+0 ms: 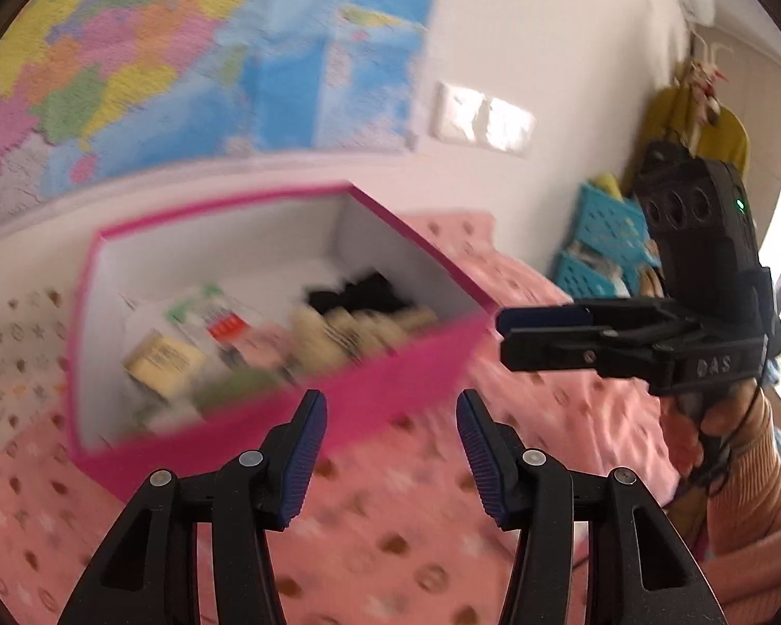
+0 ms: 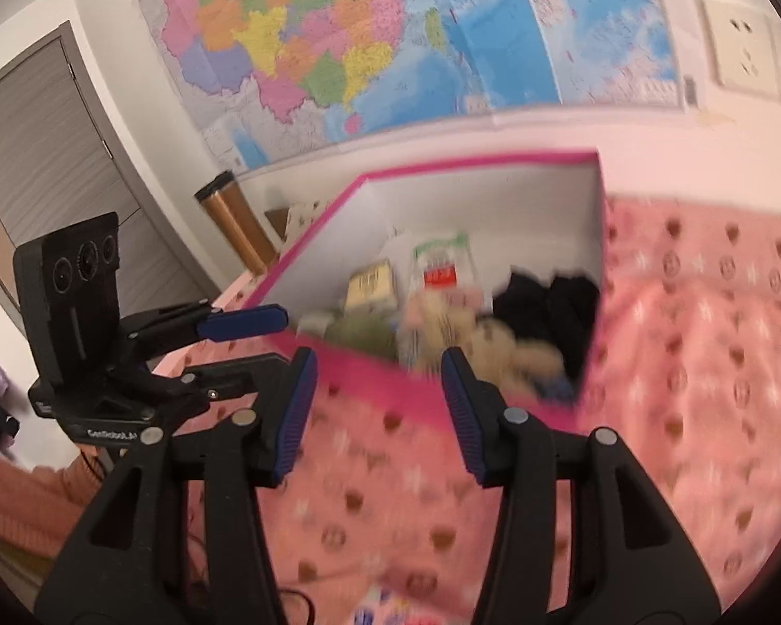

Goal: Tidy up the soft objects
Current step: 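Reach the left tool to the floral tissue pack and grasp it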

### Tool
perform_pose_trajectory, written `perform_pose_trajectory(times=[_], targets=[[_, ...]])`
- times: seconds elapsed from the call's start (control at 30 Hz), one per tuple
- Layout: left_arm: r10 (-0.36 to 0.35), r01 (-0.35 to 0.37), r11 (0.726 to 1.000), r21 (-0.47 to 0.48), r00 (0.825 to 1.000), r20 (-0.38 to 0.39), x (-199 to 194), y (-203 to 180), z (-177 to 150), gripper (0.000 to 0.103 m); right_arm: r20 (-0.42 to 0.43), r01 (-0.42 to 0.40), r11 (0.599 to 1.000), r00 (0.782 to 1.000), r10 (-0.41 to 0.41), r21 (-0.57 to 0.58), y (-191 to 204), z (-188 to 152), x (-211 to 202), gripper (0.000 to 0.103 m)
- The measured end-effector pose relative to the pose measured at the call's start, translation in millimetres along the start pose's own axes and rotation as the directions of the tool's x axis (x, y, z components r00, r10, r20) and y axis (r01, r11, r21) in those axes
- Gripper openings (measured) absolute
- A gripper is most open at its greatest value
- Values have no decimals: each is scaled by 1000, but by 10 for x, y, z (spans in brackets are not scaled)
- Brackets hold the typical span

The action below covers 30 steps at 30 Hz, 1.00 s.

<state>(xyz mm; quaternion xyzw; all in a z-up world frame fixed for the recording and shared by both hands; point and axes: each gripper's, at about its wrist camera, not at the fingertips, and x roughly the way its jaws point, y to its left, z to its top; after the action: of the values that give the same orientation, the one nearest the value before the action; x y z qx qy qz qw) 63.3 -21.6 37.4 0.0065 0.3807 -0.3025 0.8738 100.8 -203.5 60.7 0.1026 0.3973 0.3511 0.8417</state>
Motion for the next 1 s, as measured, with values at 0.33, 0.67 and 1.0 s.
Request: perform_pose_trajectory(times=[0.33, 0.67, 1.0], targets=[[-166, 162, 986, -37, 964, -210, 473, -485, -617, 53, -128, 91, 984, 989, -72, 155, -312, -929, -163, 52], [-215, 203, 977, -70, 933, -288, 627, -661, -827, 50, -157, 101, 969, 985, -66, 227, -369, -1313, -260, 52], [-230, 215, 973, -86, 929, -288, 604, -681, -830, 34, -167, 90, 970, 985, -52, 227, -301, -1431, -256, 46]])
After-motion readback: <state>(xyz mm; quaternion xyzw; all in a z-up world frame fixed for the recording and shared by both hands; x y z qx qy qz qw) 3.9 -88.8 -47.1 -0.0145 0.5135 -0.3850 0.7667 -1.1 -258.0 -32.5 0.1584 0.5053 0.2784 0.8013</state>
